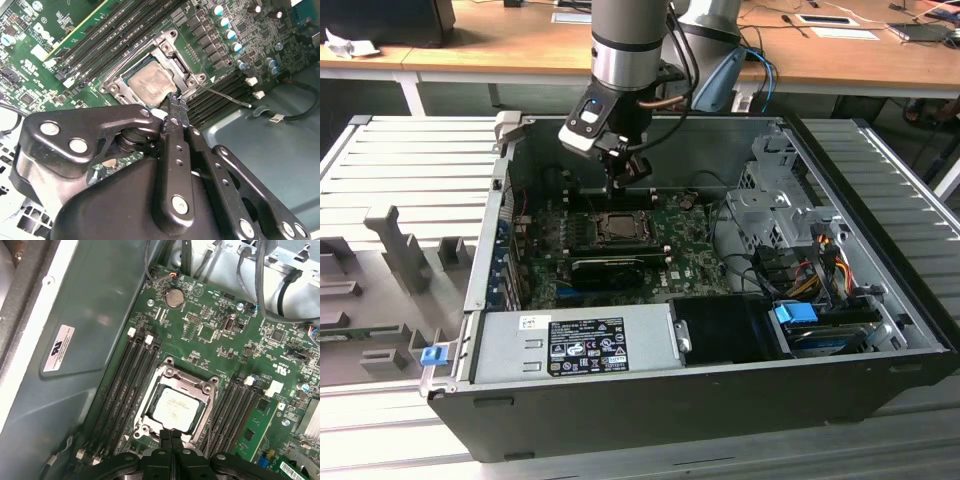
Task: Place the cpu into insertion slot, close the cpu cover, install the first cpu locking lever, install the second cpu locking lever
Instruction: 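Install the first cpu locking lever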
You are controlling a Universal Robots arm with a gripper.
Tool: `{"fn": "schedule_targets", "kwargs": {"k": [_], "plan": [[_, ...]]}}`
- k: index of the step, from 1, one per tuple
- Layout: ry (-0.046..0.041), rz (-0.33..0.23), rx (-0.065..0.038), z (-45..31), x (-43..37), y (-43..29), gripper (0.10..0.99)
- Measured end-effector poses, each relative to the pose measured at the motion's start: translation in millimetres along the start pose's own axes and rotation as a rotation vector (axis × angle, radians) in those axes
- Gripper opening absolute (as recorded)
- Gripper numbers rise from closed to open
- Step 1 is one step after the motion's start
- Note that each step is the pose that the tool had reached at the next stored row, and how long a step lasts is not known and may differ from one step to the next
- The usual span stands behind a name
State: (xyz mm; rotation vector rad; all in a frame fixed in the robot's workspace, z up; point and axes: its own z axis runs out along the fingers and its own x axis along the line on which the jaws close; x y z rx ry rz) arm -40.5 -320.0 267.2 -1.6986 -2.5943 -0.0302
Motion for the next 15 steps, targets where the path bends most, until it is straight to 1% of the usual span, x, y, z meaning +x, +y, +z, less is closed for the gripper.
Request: {"fn": "schedule_targets", "kwargs": {"k": [5,15], "plan": [[-0.0001,-0.025,0.001,0.0,0.0,0.0,0.106],[-0.0006,-0.093,0.004,0.0,0.0,0.0,0.106]]}}
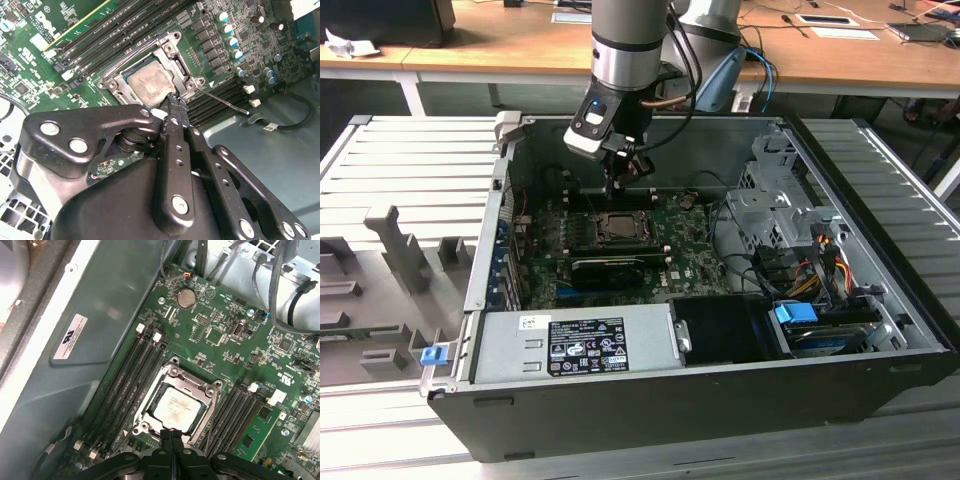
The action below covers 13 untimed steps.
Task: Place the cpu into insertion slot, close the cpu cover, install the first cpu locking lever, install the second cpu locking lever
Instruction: 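Install the first cpu locking lever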
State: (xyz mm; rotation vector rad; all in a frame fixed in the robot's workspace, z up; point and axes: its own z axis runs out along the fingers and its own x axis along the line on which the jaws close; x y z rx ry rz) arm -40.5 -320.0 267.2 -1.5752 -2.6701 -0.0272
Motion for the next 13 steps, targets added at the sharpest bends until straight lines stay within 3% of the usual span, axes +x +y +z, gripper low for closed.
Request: {"fn": "schedule_targets", "kwargs": {"k": [13], "plan": [[-0.0007,-0.112,0.005,0.0,0.0,0.0,0.106]]}}
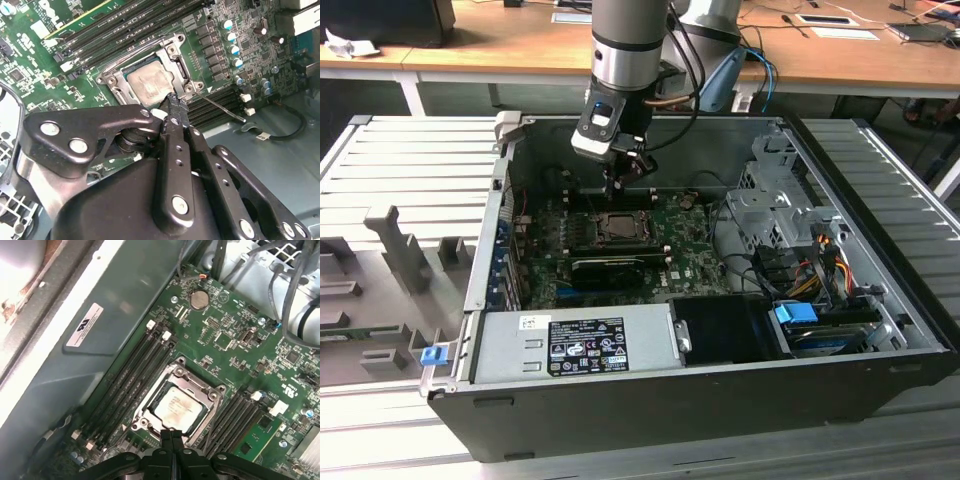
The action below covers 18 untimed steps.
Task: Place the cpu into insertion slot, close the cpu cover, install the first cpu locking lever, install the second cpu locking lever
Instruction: 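Install the first cpu locking lever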
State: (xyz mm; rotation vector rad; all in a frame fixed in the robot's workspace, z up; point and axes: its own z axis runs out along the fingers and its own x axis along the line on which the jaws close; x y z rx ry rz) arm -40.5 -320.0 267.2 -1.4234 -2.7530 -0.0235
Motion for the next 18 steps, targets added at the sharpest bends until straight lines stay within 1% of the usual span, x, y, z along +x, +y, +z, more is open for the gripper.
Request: {"fn": "schedule_targets", "kwargs": {"k": [5,6,7,8,9,10,12,13,14,15,16,17,18], "plan": [[-0.0006,-0.115,0.005,0.1,-0.1,-0.1,0.106],[-0.0011,-0.156,0.007,0.2,-0.1,-0.1,0.106],[-0.0024,-0.167,0.0,0.2,-0.1,-0.1,0.106],[-0.0073,-0.174,-0.018,0.2,-0.1,0.0,0.106],[-0.0147,-0.178,-0.031,0.2,-0.1,-0.1,0.106],[-0.0184,-0.182,-0.036,0.3,-0.1,-0.1,0.106],[-0.0332,-0.203,-0.054,0.3,-0.1,-0.1,0.106],[-0.0362,-0.21,-0.058,0.4,-0.1,-0.1,0.106],[-0.0365,-0.231,-0.058,0.5,-0.1,0.0,0.106],[-0.0351,-0.286,-0.057,0.6,-0.1,-0.1,0.106],[-0.0329,-0.359,-0.054,1.2,-0.1,-0.1,0.106],[-0.0289,-0.408,-0.05,2.0,-0.2,0.0,0.106],[-0.0178,-0.452,-0.04,2.7,-0.2,-0.1,0.106]]}}
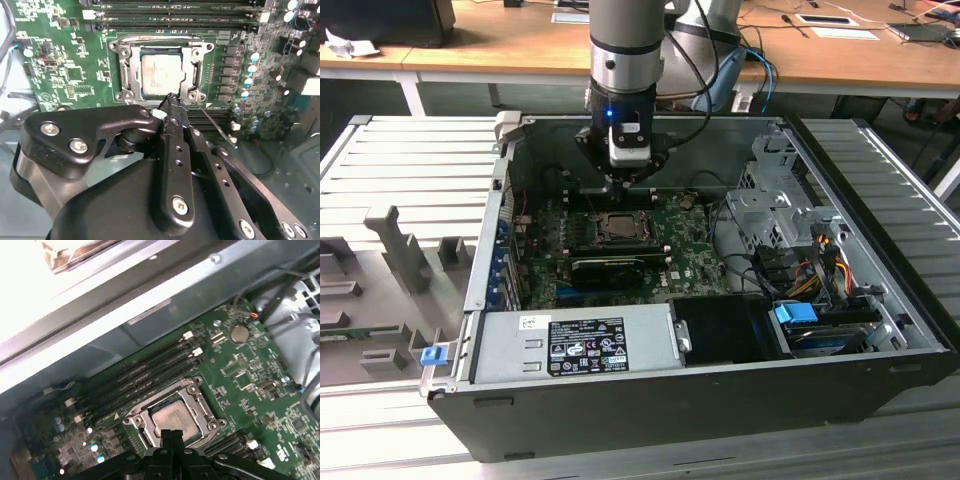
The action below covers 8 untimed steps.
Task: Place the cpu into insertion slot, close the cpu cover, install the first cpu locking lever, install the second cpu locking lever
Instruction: 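Install the first cpu locking lever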
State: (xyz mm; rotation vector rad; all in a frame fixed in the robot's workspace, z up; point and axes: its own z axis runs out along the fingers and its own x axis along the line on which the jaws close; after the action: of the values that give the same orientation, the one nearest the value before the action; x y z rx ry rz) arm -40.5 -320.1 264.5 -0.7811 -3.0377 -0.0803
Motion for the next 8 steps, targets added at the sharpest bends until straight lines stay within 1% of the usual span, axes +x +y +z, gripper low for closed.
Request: {"fn": "schedule_targets", "kwargs": {"k": [1,2,3,4,8], "plan": [[0.0025,-0.016,0.001,0.6,0.6,-0.4,0.106],[0.004,-0.046,0.002,1.3,1.4,-0.8,0.106],[0.0075,-0.118,0.003,2.3,1.4,-0.9,0.106],[0.01,-0.169,0.004,2.8,1.4,-1.0,0.106],[0.0171,-0.317,0.007,3.3,1.4,-1.0,0.106]]}}
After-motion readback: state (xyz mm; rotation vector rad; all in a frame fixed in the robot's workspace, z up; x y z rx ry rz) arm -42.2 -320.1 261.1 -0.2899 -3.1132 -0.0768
